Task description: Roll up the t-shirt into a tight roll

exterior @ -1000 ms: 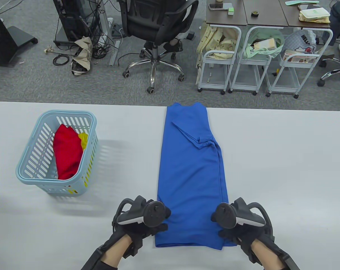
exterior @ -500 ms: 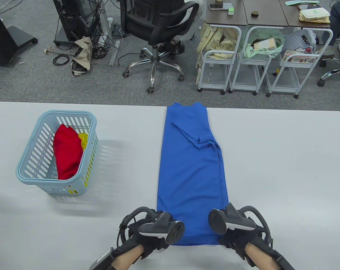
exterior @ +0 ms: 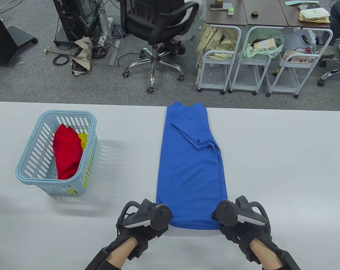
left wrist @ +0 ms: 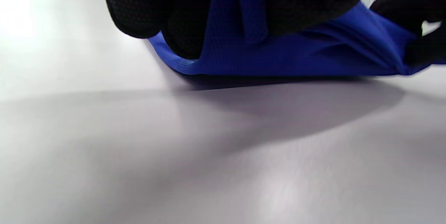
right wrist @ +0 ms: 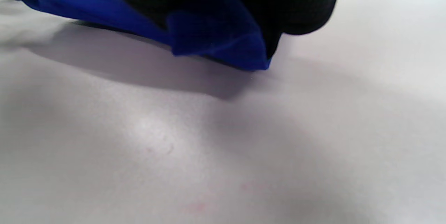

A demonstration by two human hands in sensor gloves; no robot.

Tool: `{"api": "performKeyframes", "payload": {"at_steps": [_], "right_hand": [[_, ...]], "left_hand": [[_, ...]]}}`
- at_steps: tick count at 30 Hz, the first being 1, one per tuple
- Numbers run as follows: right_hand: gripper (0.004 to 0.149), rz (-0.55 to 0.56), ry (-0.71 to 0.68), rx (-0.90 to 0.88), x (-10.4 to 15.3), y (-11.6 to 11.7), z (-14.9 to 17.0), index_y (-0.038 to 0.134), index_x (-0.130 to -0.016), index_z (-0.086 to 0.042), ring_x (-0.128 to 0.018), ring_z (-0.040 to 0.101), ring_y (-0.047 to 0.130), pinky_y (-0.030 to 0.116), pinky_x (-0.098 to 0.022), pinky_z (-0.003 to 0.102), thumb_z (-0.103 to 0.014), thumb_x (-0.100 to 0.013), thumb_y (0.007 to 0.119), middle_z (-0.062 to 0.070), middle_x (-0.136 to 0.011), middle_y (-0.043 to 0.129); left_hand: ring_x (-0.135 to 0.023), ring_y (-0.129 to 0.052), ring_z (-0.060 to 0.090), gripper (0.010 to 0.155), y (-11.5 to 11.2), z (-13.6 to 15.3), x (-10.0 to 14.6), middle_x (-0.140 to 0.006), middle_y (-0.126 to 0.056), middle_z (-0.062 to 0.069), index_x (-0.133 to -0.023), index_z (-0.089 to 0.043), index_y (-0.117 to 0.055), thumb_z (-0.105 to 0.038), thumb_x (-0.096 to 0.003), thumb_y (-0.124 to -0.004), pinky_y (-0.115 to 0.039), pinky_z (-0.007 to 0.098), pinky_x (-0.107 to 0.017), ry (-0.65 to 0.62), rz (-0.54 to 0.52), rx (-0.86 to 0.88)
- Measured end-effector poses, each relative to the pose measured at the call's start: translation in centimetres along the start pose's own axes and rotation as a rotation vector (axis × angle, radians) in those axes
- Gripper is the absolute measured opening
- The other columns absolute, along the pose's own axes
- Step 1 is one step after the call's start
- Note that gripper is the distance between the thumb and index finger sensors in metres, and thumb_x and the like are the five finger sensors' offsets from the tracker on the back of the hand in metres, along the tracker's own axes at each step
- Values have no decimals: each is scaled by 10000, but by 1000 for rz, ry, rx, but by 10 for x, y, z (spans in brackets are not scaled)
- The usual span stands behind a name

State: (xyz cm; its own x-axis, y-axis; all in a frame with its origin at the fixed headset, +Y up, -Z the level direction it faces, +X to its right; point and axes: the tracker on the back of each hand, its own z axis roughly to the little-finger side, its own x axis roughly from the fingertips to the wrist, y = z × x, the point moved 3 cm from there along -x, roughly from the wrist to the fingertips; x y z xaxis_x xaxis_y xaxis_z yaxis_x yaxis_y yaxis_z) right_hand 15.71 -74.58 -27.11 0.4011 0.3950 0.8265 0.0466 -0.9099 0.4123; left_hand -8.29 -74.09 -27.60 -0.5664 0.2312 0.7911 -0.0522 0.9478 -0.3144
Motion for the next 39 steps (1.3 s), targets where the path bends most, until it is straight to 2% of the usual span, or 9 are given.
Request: {"api": "performKeyframes", "payload": {"at_steps": [6, 8, 11, 16, 20, 25, 28, 33, 39], "right_hand": [[395, 197, 0, -71, 20, -35, 5, 683, -975, -207, -875, 280, 780, 600, -695, 537, -311, -597, 628, 113, -1011, 604], [401, 243, -23, -142, 26, -44, 10, 623, -975, -170, -1053, 386, 621, 538, -737, 578, -314, -605, 569, 138, -1106, 509], [397, 292, -93, -320, 31, -51, 16, 611, -966, -139, -1076, 469, 540, 606, -709, 578, -298, -608, 547, 170, -1135, 491], [383, 311, -116, -378, 37, -57, 18, 629, -946, -130, -918, 481, 794, 786, -601, 498, -282, -604, 548, 228, -1045, 639], [372, 244, -161, -474, 31, -51, 22, 678, -911, -127, -544, 240, 1103, 953, -358, 317, -283, -591, 570, 186, -866, 809], [372, 144, -250, -648, 27, -43, 22, 746, -847, -109, -194, 7, 1088, 944, -139, 200, -307, -574, 587, 142, -663, 902], [390, 107, -230, -637, 22, -37, 23, 731, -873, -127, -220, 3, 1076, 934, -166, 212, -343, -583, 583, 116, -687, 905], [450, 26, -123, -487, 6, -22, 24, 642, -1003, -173, -474, 146, 1033, 872, -360, 349, -381, -603, 637, 123, -882, 804], [440, 45, 29, -342, -14, -38, 32, 694, -1005, -213, -686, 251, 929, 778, -509, 445, -356, -589, 702, 118, -975, 714]], "left_hand": [[-1013, -793, 324, 426, 29, 15, 14, -1130, -713, 44, -963, -260, -696, -372, -562, -609, -720, 524, -701, -56, -175, 163], [-1012, -822, 343, 432, 36, 17, 17, -1143, -730, 91, -949, -227, -713, -359, -548, -621, -739, 515, -708, -121, -257, 285], [-891, -958, 327, 431, 46, 18, 20, -1025, -865, 124, -948, -225, -701, -338, -543, -607, -817, 481, -673, -152, -328, 370], [-694, -1098, 257, 431, 49, 19, 22, -848, -981, 73, -961, -240, -675, -324, -545, -600, -930, 410, -560, -176, -329, 472], [-444, -1163, 128, 426, 45, 24, 19, -634, -1046, -8, -918, -242, -735, -337, -521, -612, -1002, 324, -398, -193, -288, 575], [-220, -1133, 55, 428, 38, 27, 18, -463, -1043, -48, -880, -207, -780, -343, -508, -620, -1004, 287, -249, -263, -129, 843], [-273, -1136, 108, 439, 36, 34, 19, -511, -1044, -23, -911, -195, -757, -351, -525, -619, -985, 323, -283, -193, -100, 794], [-483, -1104, 182, 450, 33, 41, 17, -732, -1006, -17, -996, -255, -695, -394, -573, -627, -926, 390, -432, 20, -172, 392], [-742, -980, 257, 433, 43, 49, 6, -947, -876, 8, -964, -307, -776, -485, -574, -714, -832, 464, -590, 191, -229, 153]]}}
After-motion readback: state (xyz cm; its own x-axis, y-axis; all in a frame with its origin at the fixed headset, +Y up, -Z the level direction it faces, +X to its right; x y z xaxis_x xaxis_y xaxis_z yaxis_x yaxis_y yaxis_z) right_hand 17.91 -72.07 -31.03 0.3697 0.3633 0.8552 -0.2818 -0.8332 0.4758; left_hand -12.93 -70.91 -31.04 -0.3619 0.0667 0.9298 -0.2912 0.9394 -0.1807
